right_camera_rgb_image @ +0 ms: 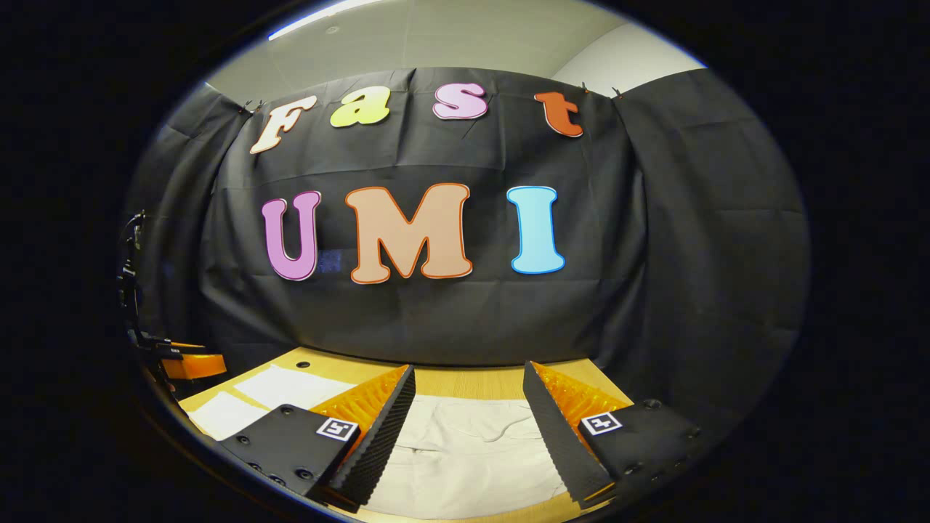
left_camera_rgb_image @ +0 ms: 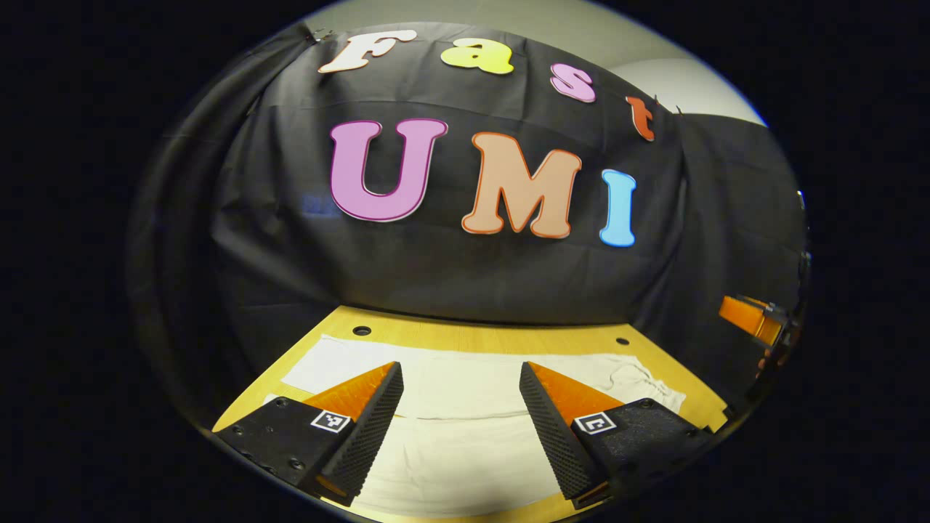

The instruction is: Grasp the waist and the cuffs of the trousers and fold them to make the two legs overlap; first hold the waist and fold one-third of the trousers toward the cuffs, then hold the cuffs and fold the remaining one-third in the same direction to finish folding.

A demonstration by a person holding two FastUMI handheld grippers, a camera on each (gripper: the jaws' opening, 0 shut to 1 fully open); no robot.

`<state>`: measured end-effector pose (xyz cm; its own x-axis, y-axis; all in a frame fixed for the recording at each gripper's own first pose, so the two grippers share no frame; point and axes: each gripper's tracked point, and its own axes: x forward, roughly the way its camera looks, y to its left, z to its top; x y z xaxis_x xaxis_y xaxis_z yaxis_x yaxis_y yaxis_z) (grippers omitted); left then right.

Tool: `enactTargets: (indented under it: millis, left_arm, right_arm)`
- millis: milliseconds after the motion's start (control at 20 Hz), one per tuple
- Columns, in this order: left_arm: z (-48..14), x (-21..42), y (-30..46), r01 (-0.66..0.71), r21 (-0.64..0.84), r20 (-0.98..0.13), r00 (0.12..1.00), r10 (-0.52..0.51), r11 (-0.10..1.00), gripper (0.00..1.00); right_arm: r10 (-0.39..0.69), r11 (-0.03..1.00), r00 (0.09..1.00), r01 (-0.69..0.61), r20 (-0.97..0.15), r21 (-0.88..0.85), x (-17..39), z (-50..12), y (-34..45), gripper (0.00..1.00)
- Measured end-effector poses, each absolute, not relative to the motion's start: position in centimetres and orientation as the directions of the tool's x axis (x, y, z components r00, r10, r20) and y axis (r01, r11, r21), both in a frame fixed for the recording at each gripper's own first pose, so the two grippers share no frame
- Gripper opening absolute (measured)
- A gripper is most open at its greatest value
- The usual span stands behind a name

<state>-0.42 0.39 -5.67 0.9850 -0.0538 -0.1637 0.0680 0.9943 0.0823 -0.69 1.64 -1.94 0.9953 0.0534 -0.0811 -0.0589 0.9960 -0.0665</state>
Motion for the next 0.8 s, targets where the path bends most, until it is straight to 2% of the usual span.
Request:
enactTargets:
  millis: [200,350,400,450,500,600,800]
  left_arm:
    - [-11.2,-1.9,1.0,0.192,0.153,-0.328,0.935,-0.134,0.969,0.95]
    - [-15.9,-3.9,2.1,0.32,0.201,-0.469,0.861,-0.195,0.926,0.96]
    - [-17.2,-4.1,2.8,0.361,0.217,-0.518,0.83,-0.206,0.907,0.96]
    - [-18.6,-4.8,3.6,0.401,0.225,-0.566,0.796,-0.216,0.888,0.96]
    - [-19.8,-5.7,4.0,0.439,0.223,-0.605,0.762,-0.229,0.87,0.97]
    - [-22.0,-7.4,5.5,0.514,0.216,-0.687,0.684,-0.245,0.83,0.97]
    - [-24.8,-10.4,9.7,0.638,0.224,-0.827,0.524,-0.203,0.737,0.96]
  right_arm:
    - [0.062,0.995,0.991,-0.07,-0.119,-0.067,-1.1,-3.2,2.1,0.95]
    - [0.064,0.995,0.986,-0.076,-0.155,-0.07,-1.3,-4.6,2.4,0.95]
    - [0.064,0.994,0.984,-0.077,-0.166,-0.074,-1.4,-5.1,2.5,0.96]
    - [0.064,0.994,0.983,-0.079,-0.174,-0.078,-1.6,-5.4,2.6,0.92]
    - [0.065,0.993,0.981,-0.081,-0.181,-0.08,-1.8,-5.7,2.7,0.96]
    - [0.066,0.992,0.978,-0.085,-0.198,-0.089,-2.0,-6.4,2.9,0.96]
    - [0.06,0.991,0.974,-0.084,-0.218,-0.103,-2.2,-7.0,3.1,0.96]
